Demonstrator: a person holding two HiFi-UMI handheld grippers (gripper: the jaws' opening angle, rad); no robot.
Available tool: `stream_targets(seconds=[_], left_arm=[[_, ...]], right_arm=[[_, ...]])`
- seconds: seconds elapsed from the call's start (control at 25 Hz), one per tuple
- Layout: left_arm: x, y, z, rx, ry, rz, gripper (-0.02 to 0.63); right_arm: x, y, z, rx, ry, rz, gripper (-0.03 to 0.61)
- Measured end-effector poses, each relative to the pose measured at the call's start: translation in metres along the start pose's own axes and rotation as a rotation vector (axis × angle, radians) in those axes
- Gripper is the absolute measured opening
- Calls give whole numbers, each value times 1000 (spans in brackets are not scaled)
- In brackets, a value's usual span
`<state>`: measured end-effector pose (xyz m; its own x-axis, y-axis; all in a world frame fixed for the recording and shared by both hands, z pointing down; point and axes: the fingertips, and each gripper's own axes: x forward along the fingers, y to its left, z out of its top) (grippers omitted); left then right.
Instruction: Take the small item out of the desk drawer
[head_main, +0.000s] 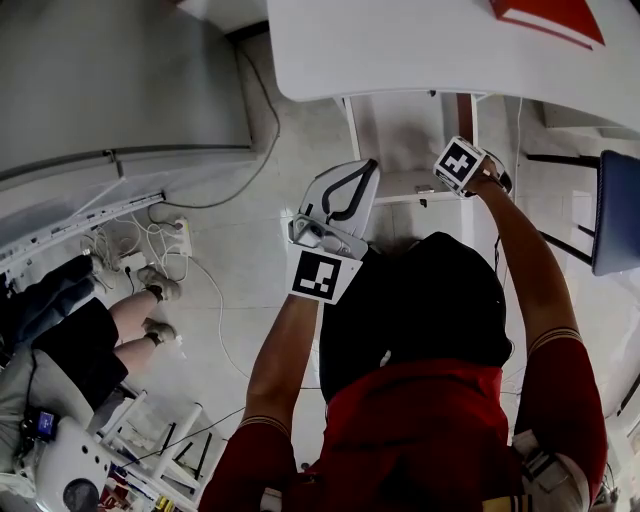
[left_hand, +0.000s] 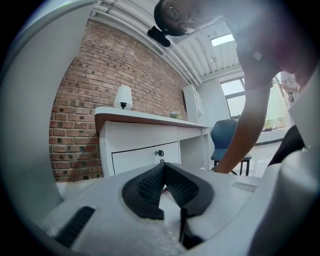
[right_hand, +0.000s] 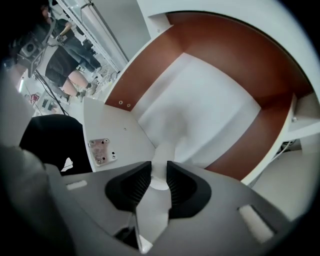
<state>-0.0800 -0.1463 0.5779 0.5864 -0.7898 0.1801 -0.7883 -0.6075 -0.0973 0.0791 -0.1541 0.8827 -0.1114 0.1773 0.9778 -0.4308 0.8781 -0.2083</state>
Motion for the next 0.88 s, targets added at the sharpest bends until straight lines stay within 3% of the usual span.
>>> stream_targets(seconds=[0.28,0.6,0.88], left_arm=[[-5,-8,30,-15,13,-13,6],[2,-2,78,-30,29,-15,6],[-16,-4,115,-25,43,0,6]], right_arm=[[-61,13,14,53,-162,-6,110],[-163,34,36,89,-429,27,110],[-250,78,47,154,-680,84,110]])
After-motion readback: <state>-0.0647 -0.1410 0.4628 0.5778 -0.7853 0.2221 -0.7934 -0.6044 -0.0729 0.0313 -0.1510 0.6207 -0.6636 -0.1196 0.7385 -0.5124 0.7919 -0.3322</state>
